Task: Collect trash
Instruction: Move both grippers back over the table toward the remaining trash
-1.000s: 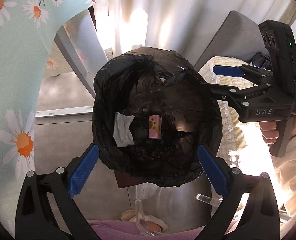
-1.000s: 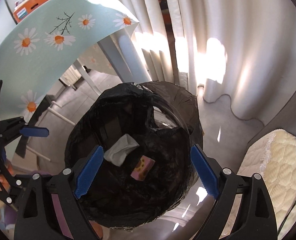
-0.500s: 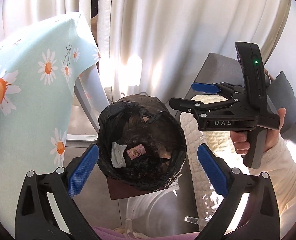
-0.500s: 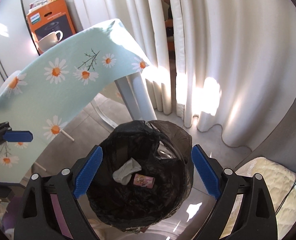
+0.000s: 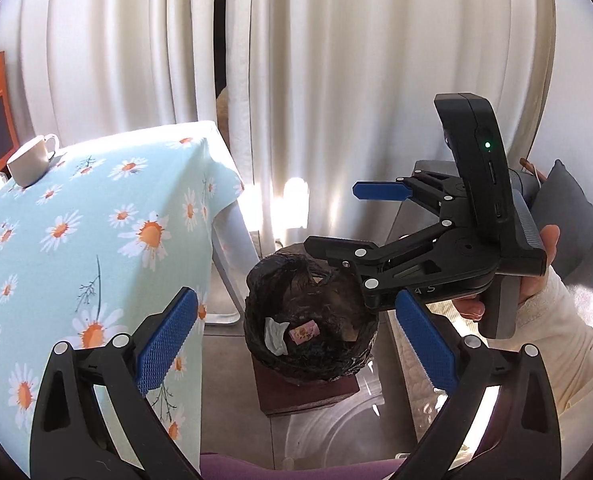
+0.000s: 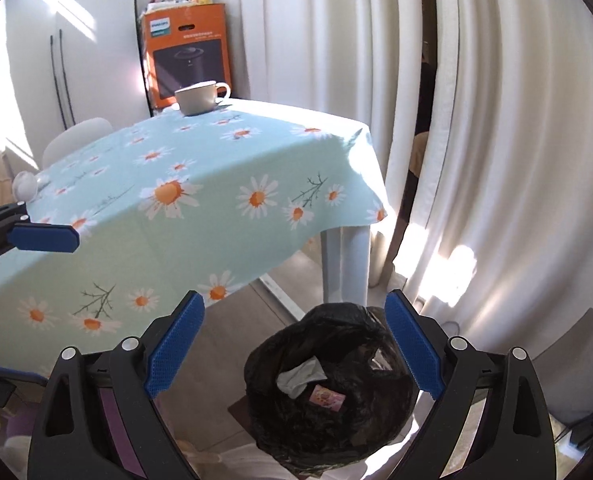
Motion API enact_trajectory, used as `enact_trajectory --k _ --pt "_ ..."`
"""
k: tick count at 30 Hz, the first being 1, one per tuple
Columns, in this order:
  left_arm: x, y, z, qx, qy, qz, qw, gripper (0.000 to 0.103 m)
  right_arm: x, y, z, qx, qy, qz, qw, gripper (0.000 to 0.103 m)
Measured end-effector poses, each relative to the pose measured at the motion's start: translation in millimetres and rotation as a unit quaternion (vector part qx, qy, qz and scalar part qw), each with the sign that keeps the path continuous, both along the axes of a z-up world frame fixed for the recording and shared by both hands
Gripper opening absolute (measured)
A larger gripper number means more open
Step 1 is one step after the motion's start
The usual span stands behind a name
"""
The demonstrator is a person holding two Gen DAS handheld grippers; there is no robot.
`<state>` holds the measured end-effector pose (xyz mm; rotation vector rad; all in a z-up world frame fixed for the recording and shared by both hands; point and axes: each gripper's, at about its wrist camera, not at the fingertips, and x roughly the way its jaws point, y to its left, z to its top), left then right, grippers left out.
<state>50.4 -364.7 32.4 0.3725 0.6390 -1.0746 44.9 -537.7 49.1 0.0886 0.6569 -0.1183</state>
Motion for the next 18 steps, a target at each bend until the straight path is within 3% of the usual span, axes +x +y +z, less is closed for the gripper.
enact_trajectory --k 10,18 --pt "-8 96 51 -0.043 -0.064 0.113 0.9906 0.097 19 64 44 -0.027 -0.035 0.061 0.997 0.089" --pt "-7 175 66 -0.041 -0.100 0.219 0.9698 0.097 36 122 65 -0.006 -0.059 0.130 0.990 0.089"
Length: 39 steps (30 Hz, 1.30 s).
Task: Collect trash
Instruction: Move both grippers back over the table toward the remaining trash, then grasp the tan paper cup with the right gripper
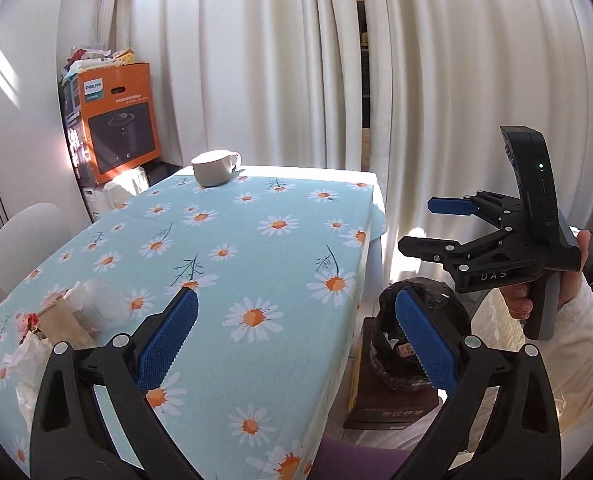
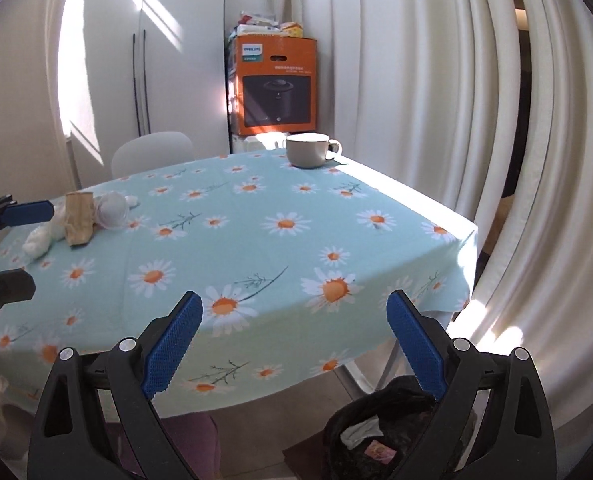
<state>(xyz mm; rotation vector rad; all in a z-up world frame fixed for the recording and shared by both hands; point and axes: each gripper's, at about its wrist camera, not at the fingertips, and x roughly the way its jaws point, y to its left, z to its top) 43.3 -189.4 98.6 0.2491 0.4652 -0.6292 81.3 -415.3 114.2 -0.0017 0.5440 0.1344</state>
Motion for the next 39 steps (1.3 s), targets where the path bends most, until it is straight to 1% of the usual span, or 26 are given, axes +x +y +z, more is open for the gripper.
enact_trajectory --k 5,7,11,14,17,19,21,22,24,27,31,32,35,36,37,39 --pt "2 46 9 -0.010 -0.004 0.064 0.9979 0.097 16 49 5 -0.006 0.001 0.058 0.998 0.089" --pt "0 65 7 -0.006 -0.007 0.088 0.9961 0.097 21 70 6 -0.013 0.001 0.080 0.997 0.089" --pt "1 105 1 -0.004 0.001 0.136 0.9907 0.097 38 104 9 0.002 0.011 0.121 0.993 0.089" --pt "3 130 -5 0.010 0.006 0.181 0.9835 0.097 54 127 10 0.005 0.020 0.138 0.990 0.089" --pt "9 156 -11 0.010 0.031 0.215 0.9760 0.097 72 149 11 0.017 0.042 0.153 0.987 0.089" --pt "12 172 -15 0.011 0.039 0.241 0.9697 0.097 81 165 12 0.013 0.046 0.163 0.985 0.089" --pt "14 187 -19 -0.001 0.060 0.251 0.9662 0.097 90 183 13 0.006 0.050 0.168 0.984 0.089" --pt "15 196 -20 -0.010 0.071 0.257 0.9637 0.097 93 189 13 0.010 0.054 0.174 0.983 0.089" --pt "16 209 -22 -0.007 0.072 0.283 0.9565 0.097 99 203 13 0.020 0.059 0.188 0.980 0.089" --pt "17 231 -22 -0.019 0.078 0.319 0.9443 0.097 108 222 12 0.033 0.074 0.203 0.976 0.089" --pt "14 254 -24 -0.031 0.086 0.345 0.9342 0.097 113 244 9 0.034 0.086 0.228 0.969 0.089" --pt "13 258 -25 -0.033 0.090 0.346 0.9331 0.097 115 250 9 0.033 0.088 0.234 0.968 0.089" --pt "11 265 -27 -0.019 0.092 0.356 0.9296 0.097 118 266 6 0.024 0.092 0.241 0.966 0.088" --pt "11 267 -27 -0.021 0.095 0.357 0.9289 0.097 120 270 5 0.025 0.099 0.246 0.964 0.083" --pt "11 269 -27 -0.026 0.098 0.353 0.9301 0.097 122 274 3 0.028 0.107 0.252 0.961 0.079" --pt "12 271 -26 -0.031 0.097 0.346 0.9328 0.097 126 282 0 0.028 0.110 0.252 0.961 0.077"
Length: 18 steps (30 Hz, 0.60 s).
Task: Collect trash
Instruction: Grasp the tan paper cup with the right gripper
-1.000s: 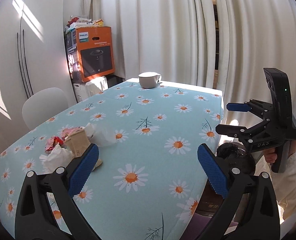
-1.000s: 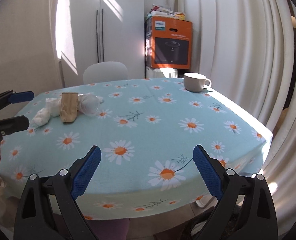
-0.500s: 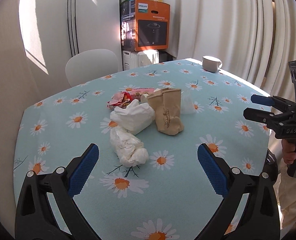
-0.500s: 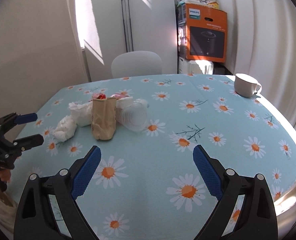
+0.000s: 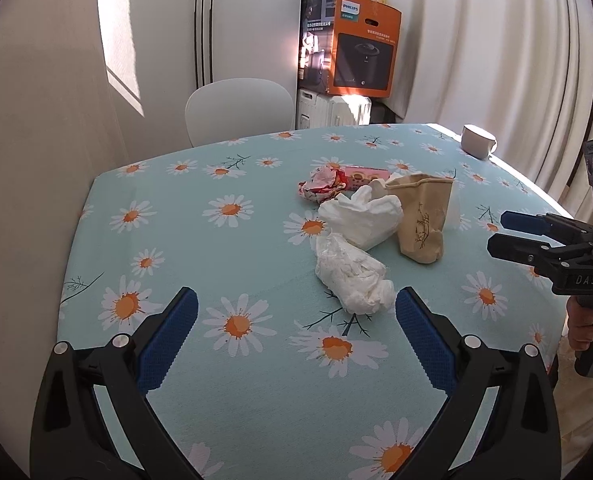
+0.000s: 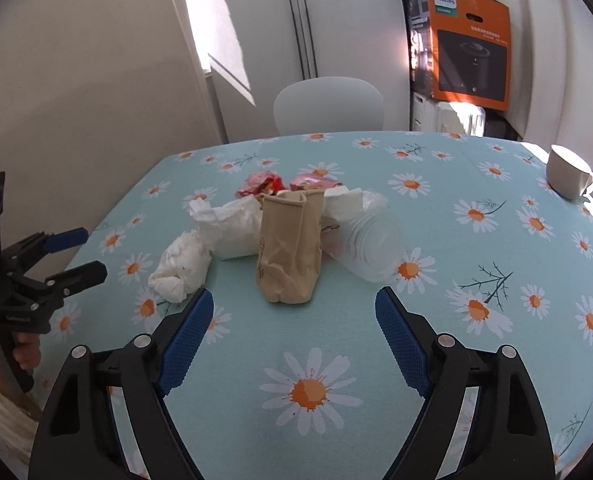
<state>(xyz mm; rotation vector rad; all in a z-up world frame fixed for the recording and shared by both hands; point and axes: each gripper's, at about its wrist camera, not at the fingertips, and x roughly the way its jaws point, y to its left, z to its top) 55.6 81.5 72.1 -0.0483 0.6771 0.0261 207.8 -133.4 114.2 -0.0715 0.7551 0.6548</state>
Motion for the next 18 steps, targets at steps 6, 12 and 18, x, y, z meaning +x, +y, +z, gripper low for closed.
enact_trajectory --k 6,12,18 --pt "5 -9 -1 0.028 0.002 -0.011 0.9995 0.097 11 26 -4 -0.006 0.008 0.016 1.000 0.060" --pt "12 -26 -8 0.063 0.013 -0.034 0.9973 0.097 33 44 -11 0.009 0.027 0.003 1.000 0.048" --pt "25 -41 -23 0.072 0.050 -0.049 0.9950 0.097 47 49 -18 0.035 0.053 0.010 0.998 0.019"
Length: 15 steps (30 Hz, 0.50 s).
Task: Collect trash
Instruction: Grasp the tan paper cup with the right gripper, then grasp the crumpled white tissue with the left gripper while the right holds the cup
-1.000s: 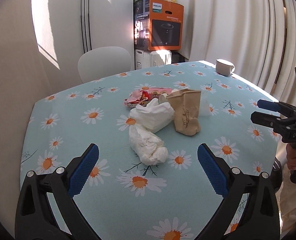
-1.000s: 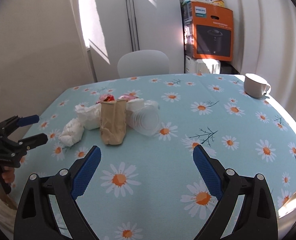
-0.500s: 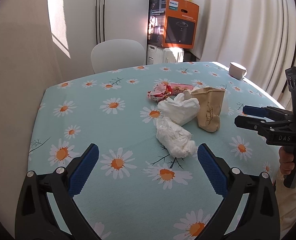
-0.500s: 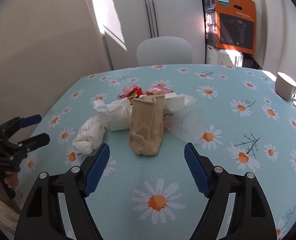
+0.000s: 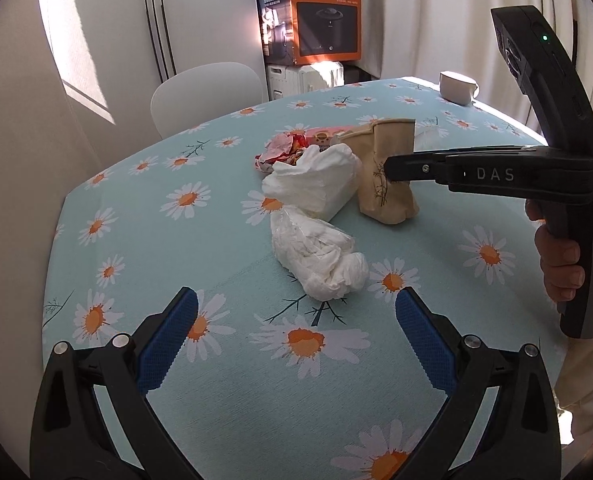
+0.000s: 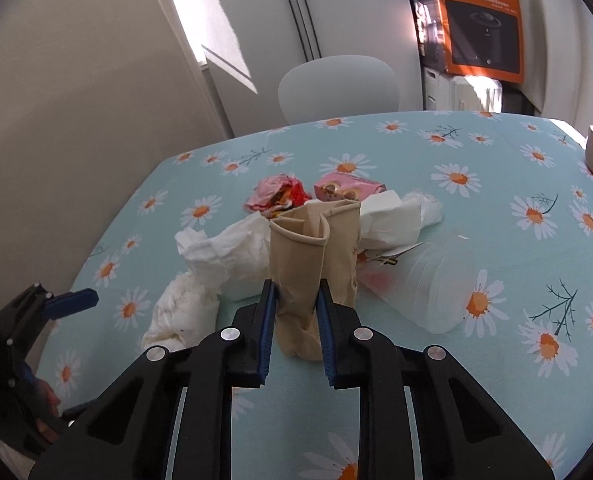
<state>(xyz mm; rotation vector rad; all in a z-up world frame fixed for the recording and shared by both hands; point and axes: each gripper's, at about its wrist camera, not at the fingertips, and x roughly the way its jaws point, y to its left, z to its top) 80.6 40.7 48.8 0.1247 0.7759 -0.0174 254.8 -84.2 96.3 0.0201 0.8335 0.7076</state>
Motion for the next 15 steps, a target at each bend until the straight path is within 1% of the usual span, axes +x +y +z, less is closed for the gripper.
enact_trajectory --k 2,5,9,11,12,15 --pt "4 -2 -3 0.012 0.007 0.007 0.9999 0.097 -3 -1 2 0.006 -0.004 0.008 1.000 0.019" --pt "11 2 -4 -0.017 0.021 0.004 0.9996 0.097 -9 -7 8 0.021 -0.006 0.020 1.000 0.019" --pt "19 9 -5 -0.032 0.026 0.029 0.9987 0.097 -18 -24 20 0.041 -0.013 0.030 0.999 0.019" --pt "22 13 -4 -0.051 0.029 0.036 0.9976 0.097 -22 -34 27 0.045 -0.023 0.031 0.998 0.019" --pt "23 13 -4 -0.054 0.029 0.038 0.9974 0.097 -27 -40 30 0.044 -0.033 0.027 0.998 0.019" --pt "27 7 -4 -0.037 0.029 0.039 0.9981 0.097 -35 -56 36 0.043 -0.051 0.016 0.998 0.019"
